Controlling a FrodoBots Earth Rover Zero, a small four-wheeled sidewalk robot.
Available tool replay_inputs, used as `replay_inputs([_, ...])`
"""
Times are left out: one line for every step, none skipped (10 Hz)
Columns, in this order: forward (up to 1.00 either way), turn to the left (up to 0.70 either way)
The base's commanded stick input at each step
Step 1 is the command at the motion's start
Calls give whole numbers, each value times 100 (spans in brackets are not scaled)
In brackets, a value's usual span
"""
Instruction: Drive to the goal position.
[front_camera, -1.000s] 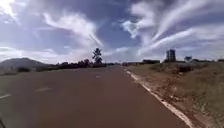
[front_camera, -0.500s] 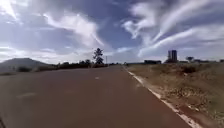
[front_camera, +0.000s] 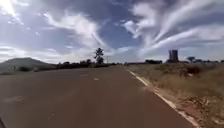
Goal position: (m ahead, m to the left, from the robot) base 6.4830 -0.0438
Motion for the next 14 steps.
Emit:
replay_inputs([100, 0])
replay_inputs([100, 0])
replay_inputs([100, 0])
replay_inputs([100, 0])
replay_inputs([100, 0])
replay_inputs([100, 0])
replay_inputs([100, 0])
replay_inputs([100, 0])
replay_inputs([100, 0])
replay_inputs([100, 0])
replay_inputs([100, 0])
replay_inputs([100, 0])
replay_inputs([100, 0])
replay_inputs([100, 0])
